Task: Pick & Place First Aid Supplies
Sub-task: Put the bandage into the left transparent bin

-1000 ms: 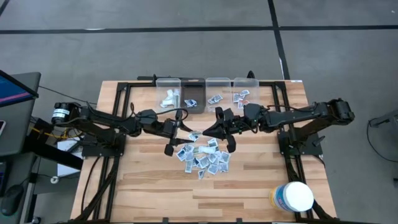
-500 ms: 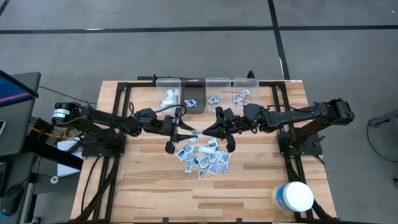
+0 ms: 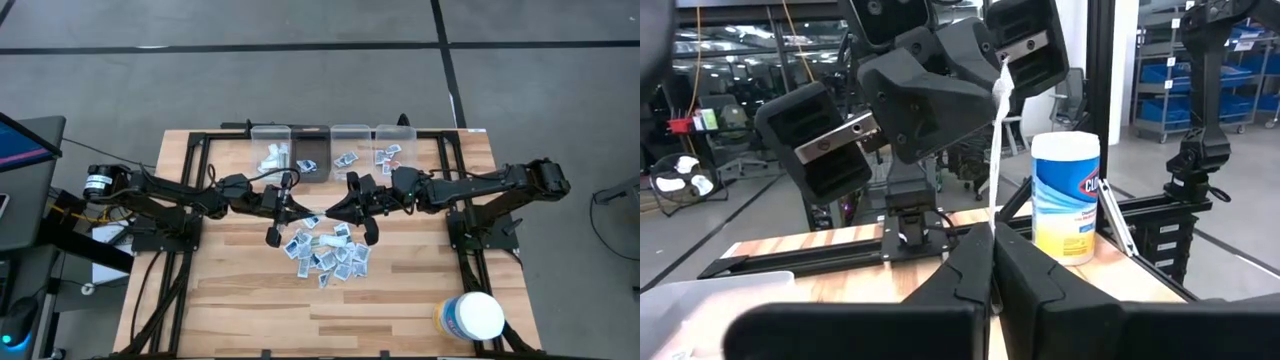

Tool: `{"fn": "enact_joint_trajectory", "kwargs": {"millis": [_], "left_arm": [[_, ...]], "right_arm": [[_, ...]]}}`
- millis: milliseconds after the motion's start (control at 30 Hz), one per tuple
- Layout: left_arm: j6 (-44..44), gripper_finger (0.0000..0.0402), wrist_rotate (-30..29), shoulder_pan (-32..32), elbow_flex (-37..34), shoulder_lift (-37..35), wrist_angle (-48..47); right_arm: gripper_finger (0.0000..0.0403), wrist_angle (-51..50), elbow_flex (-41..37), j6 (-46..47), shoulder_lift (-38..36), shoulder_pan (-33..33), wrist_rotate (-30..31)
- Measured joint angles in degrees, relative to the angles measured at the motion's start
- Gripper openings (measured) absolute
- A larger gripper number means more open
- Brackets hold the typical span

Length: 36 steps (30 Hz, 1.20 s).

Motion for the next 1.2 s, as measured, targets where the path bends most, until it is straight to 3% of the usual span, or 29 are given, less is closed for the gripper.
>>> {"fn": "enact_joint_trajectory", "kwargs": {"millis": [267,467,767,1000,1200], "left_arm": [[0.0,0.001,0.0,1.5,0.0,0.0,-0.1],[0.0,0.0007,-4.5,2.0,0.0,0.0,-0.5],[2.6,0.0015,-23.2,3.4,0.0,0.0,-6.5],[2.6,0.0012,-39.6,7.8,0.0,0.0,-10.2],[4.6,0.0012,-47.0,14.0,0.0,0.0,-11.0]], "right_arm": [[0.011,-3.9,0.0,-0.2,0.0,-0.1,0.6],[0.0167,-13.0,0.0,-2.9,0.0,-0.1,8.8],[0.0196,-26.7,0.0,-2.9,0.0,-0.9,19.5],[0.0184,-27.6,0.0,-2.9,0.0,-2.1,20.0],[0.017,-29.4,0.0,-3.0,0.0,-2.9,20.0]]}}
